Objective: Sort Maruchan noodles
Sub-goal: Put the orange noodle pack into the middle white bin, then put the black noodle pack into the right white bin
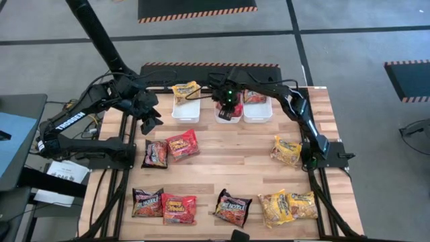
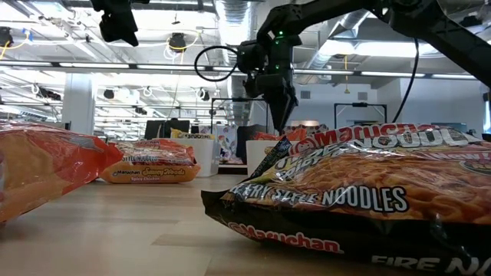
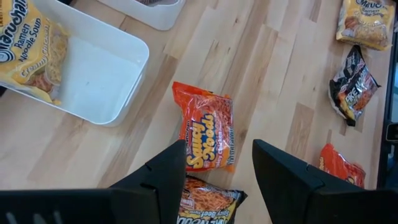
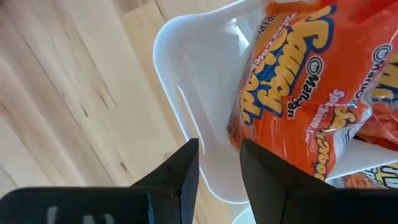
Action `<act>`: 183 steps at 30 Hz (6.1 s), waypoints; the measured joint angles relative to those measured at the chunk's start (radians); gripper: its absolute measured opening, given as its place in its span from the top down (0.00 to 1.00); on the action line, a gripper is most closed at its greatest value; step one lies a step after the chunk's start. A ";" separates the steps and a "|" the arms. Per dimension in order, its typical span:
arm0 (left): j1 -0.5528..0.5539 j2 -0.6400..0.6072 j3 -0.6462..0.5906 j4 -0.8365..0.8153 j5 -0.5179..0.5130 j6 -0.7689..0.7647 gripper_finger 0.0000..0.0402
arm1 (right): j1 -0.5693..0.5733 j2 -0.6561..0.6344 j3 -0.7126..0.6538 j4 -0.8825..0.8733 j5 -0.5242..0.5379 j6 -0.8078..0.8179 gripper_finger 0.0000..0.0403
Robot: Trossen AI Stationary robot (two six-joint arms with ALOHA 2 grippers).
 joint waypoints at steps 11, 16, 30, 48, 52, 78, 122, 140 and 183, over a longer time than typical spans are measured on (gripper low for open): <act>0.000 0.000 0.000 0.009 -0.005 0.003 0.58 | -0.053 0.000 -0.141 0.029 -0.015 0.005 0.67; 0.000 0.000 0.000 0.025 -0.032 0.003 0.58 | -0.063 0.000 -0.173 0.107 0.043 0.012 0.70; 0.000 0.000 0.000 0.035 -0.050 0.004 0.58 | -0.096 0.000 -0.173 0.258 0.185 0.007 0.72; 0.000 0.000 0.000 0.033 -0.103 -0.049 0.58 | -0.038 0.000 0.028 0.004 0.167 -0.005 0.72; 0.000 0.000 0.000 0.028 -0.104 -0.121 0.58 | -0.021 0.000 0.089 -0.019 0.167 -0.031 0.72; -0.136 0.000 0.000 -0.437 0.173 -0.187 0.54 | 0.104 -0.007 0.191 -0.156 0.068 0.152 0.72; -0.981 -0.085 -0.527 0.230 0.088 -1.006 0.54 | 0.587 -0.148 0.188 -0.147 -0.010 0.555 0.72; -1.192 0.179 -0.527 0.362 0.040 -1.074 0.54 | 0.608 -0.147 0.188 -0.142 -0.009 0.607 0.72; -1.204 0.329 -0.529 0.507 0.044 -0.986 1.00 | 0.608 -0.147 0.188 -0.100 -0.011 0.556 0.72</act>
